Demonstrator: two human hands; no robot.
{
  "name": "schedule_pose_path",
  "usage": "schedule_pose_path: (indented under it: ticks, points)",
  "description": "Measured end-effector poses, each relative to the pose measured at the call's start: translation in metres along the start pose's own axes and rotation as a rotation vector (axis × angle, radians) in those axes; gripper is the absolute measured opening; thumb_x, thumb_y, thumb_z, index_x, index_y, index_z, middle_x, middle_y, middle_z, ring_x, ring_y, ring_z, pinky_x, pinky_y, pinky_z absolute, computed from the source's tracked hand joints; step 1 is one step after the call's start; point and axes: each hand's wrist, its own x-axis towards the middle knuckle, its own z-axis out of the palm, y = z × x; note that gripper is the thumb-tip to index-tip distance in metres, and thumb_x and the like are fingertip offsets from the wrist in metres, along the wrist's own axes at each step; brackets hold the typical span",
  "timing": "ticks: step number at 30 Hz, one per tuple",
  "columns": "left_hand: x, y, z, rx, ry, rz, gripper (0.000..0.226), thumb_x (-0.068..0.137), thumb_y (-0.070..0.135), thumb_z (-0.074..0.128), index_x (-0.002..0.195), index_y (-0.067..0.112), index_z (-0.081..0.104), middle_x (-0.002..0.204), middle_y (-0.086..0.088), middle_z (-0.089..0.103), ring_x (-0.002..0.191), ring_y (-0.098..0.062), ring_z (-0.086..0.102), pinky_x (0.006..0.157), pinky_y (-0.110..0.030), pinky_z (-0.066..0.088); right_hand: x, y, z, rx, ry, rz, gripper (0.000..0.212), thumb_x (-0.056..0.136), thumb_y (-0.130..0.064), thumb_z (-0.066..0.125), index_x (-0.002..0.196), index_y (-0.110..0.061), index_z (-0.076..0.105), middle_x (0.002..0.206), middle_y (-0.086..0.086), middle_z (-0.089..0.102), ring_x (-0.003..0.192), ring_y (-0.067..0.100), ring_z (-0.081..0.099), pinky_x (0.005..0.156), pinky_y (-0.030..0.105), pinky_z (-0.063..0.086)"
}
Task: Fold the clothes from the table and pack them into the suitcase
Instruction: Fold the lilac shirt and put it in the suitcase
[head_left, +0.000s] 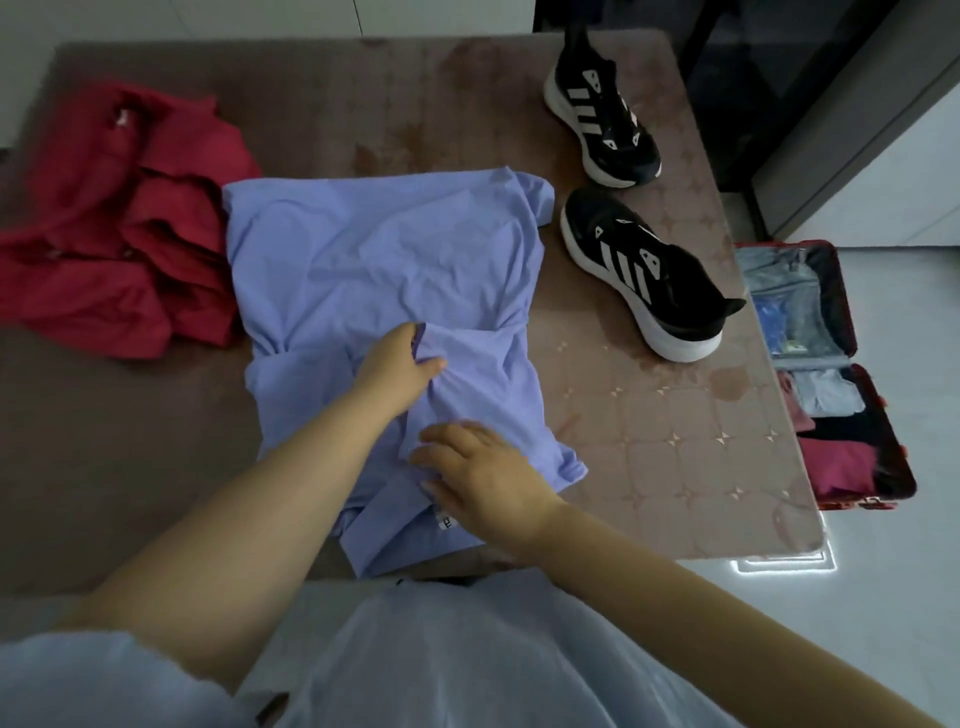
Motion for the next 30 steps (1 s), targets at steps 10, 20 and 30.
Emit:
schedule_pose_path:
  ticks: [10,20,30]
  points:
    - [-0.040,-0.038,0.019,0.659,0.035,0.711,0.056,0.081,0.042,0.038,0.130,0.020,0.054,0.126,-0.008,0.061,0.116,-0.028,0.056,0.095,-0.055,0.041,-0.047,0.055,-0.015,-0.133,-0.398,0.309,0.087,0.078,-0.078,-0.001,0.148,-0.029,0.012,0.158,0.000,0.014,0.145,0.026,0.017,0.115,0.038,0.009]
    - [-0.078,-0.096,-0.026,0.426,0.116,0.810,0.056,0.093,0.055,0.036,0.099,0.013,0.073,0.101,0.001,0.072,0.107,-0.013,0.049,0.111,-0.028,0.014,-0.086,0.069,-0.027,-0.338,-0.430,0.148,0.077,0.084,-0.079,0.021,0.146,-0.033,0.029,0.152,0.004,0.032,0.135,0.025,0.029,0.110,0.048,0.024]
    - [-0.139,-0.165,-0.028,0.668,-0.112,0.733,0.074,0.085,0.074,0.026,0.148,0.038,0.012,0.133,0.013,0.053,0.142,-0.005,0.017,0.113,-0.038,0.008,-0.075,0.066,-0.014,-0.328,-0.461,-0.034,0.071,0.088,-0.056,0.035,0.150,-0.037,0.005,0.142,-0.001,0.047,0.130,0.021,0.036,0.113,0.038,0.007]
